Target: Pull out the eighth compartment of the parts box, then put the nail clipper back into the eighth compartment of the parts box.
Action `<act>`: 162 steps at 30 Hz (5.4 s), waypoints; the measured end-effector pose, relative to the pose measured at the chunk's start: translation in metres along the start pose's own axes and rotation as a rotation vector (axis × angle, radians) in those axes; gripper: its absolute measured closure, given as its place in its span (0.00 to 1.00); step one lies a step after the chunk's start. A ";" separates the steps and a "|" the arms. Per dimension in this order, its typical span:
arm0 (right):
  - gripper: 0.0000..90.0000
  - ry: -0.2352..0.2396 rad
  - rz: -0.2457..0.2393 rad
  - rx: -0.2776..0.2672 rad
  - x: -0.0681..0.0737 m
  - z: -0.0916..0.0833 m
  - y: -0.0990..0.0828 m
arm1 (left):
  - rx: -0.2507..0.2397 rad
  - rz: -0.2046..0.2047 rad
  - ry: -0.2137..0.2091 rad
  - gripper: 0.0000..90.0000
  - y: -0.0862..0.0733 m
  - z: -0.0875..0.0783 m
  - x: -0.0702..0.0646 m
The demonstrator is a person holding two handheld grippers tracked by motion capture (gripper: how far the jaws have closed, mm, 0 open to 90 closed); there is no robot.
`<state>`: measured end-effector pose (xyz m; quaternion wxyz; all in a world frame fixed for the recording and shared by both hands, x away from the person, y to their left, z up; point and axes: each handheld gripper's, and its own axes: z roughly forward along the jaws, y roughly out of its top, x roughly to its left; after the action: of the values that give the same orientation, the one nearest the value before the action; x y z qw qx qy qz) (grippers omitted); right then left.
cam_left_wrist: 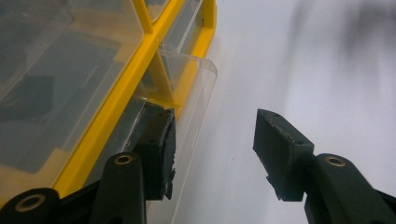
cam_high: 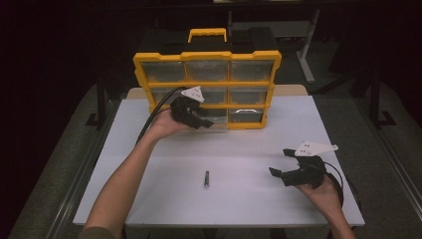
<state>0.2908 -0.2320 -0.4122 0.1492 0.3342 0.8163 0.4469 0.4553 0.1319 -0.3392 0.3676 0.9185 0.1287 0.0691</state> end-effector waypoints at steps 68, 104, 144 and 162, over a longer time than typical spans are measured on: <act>0.15 0.014 -0.013 0.009 0.003 0.004 -0.001 | 0.079 0.039 -0.125 0.81 -0.018 0.011 0.005; 0.16 0.019 -0.009 0.014 0.006 0.009 0.002 | 0.038 0.032 -0.174 0.81 -0.027 0.005 -0.010; 0.16 0.022 0.033 0.052 0.001 0.013 -0.004 | -0.188 -0.138 -0.020 0.37 -0.068 -0.067 -0.047; 0.16 0.032 0.053 0.064 0.002 0.013 -0.002 | -0.189 -0.187 0.049 0.30 -0.090 -0.075 -0.063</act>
<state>0.2953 -0.2229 -0.4216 0.1136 0.3532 0.8233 0.4295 0.3616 0.2254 -0.3497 0.4543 0.8617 0.2154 0.0688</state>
